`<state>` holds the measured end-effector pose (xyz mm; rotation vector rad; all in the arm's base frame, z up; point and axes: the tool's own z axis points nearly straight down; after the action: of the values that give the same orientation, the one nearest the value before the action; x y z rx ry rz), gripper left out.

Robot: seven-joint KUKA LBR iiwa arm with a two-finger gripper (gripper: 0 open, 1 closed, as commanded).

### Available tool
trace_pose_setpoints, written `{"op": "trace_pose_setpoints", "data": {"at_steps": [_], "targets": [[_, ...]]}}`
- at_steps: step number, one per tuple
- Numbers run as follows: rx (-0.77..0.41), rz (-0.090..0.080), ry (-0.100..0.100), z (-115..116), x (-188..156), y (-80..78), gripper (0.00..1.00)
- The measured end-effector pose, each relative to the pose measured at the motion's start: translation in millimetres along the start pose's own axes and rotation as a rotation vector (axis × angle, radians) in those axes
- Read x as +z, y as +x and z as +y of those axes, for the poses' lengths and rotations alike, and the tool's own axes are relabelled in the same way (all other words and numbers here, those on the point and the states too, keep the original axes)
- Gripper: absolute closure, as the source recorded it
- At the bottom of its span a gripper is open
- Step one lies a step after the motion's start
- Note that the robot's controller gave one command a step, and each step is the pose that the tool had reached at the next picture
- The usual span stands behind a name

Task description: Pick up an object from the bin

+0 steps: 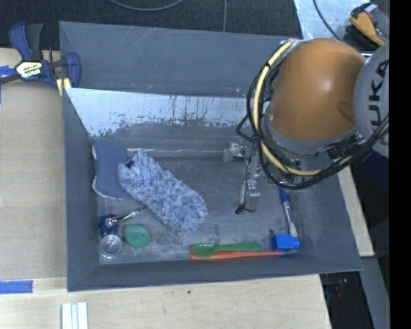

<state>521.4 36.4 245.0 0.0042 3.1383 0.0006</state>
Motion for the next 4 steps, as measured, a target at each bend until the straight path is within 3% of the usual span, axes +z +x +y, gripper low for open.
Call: {"op": "trace_pose_setpoints", "data": {"at_steps": [1,2,3,4], "targets": [[0.000,0.000,0.000,0.0,0.0,0.0,0.00],[0.110,-0.003,-0.001,-1.6,43.7,-0.9,0.00],[-0.081,-0.005,0.000,19.2,72.9,14.6,0.00],[0.085,-0.003,0.000,30.7,103.1,-4.3,0.00]]}}
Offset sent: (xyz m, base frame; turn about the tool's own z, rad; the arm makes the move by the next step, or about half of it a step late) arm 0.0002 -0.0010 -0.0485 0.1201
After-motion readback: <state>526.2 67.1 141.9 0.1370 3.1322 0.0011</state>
